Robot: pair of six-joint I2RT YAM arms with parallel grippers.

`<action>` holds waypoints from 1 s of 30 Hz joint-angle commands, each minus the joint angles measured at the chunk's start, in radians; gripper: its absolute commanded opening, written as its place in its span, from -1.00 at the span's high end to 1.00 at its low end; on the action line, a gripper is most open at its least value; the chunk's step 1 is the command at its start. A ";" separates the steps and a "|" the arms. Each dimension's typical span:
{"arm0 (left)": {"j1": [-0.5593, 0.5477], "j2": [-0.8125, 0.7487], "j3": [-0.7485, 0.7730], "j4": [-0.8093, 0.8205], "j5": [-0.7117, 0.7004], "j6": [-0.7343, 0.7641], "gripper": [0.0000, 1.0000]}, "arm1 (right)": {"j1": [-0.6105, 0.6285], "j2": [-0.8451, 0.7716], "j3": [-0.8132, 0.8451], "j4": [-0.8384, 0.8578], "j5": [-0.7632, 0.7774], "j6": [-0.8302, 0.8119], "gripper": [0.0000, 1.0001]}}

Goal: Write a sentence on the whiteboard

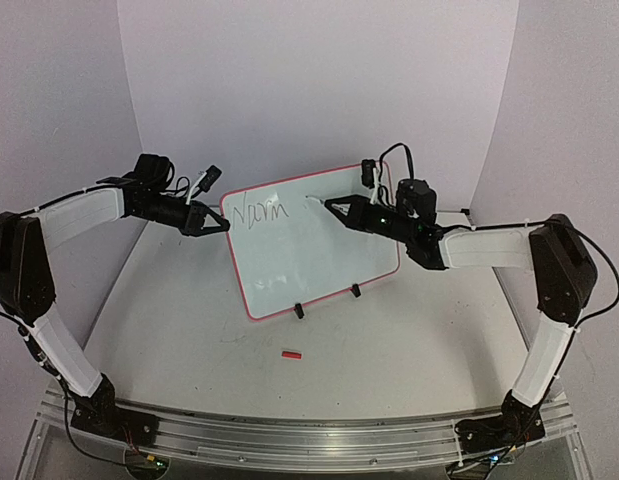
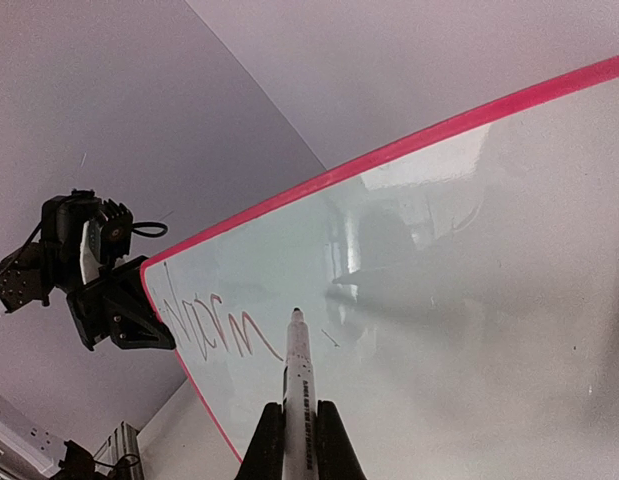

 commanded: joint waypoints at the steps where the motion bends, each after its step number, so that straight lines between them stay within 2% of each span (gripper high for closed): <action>1: -0.022 -0.009 -0.001 -0.025 -0.053 0.081 1.00 | -0.004 0.034 0.051 0.075 -0.037 0.031 1.00; 12: -0.024 -0.006 -0.001 -0.026 -0.056 0.082 1.00 | -0.010 0.065 0.074 0.078 -0.005 0.038 1.00; 30: -0.027 -0.002 0.001 -0.026 -0.056 0.084 1.00 | -0.009 0.113 0.101 0.034 -0.051 0.028 1.00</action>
